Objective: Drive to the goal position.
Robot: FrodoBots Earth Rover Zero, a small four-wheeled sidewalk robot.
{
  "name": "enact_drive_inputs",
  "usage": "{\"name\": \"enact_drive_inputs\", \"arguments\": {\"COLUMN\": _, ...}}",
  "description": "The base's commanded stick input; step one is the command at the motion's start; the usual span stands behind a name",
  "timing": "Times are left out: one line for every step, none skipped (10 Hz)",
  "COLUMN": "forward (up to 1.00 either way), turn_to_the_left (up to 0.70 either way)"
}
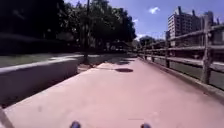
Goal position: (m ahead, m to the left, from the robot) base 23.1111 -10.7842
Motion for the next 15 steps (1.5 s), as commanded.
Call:
{"name": "enact_drive_inputs", "arguments": {"forward": 1.0, "turn_to_the_left": 0.0}}
{"name": "enact_drive_inputs", "arguments": {"forward": 1.0, "turn_to_the_left": -0.14}}
{"name": "enact_drive_inputs", "arguments": {"forward": 1.0, "turn_to_the_left": -0.34}}
{"name": "enact_drive_inputs", "arguments": {"forward": 1.0, "turn_to_the_left": -0.4}}
{"name": "enact_drive_inputs", "arguments": {"forward": 1.0, "turn_to_the_left": -0.4}}
{"name": "enact_drive_inputs", "arguments": {"forward": 1.0, "turn_to_the_left": -0.37}}
{"name": "enact_drive_inputs", "arguments": {"forward": 1.0, "turn_to_the_left": -0.06}}
{"name": "enact_drive_inputs", "arguments": {"forward": 1.0, "turn_to_the_left": 0.0}}
{"name": "enact_drive_inputs", "arguments": {"forward": 1.0, "turn_to_the_left": 0.0}}
{"name": "enact_drive_inputs", "arguments": {"forward": 1.0, "turn_to_the_left": 0.0}}
{"name": "enact_drive_inputs", "arguments": {"forward": 1.0, "turn_to_the_left": 0.0}}
{"name": "enact_drive_inputs", "arguments": {"forward": 1.0, "turn_to_the_left": 0.0}}
{"name": "enact_drive_inputs", "arguments": {"forward": 1.0, "turn_to_the_left": 0.0}}
{"name": "enact_drive_inputs", "arguments": {"forward": 1.0, "turn_to_the_left": 0.0}}
{"name": "enact_drive_inputs", "arguments": {"forward": 1.0, "turn_to_the_left": 0.0}}
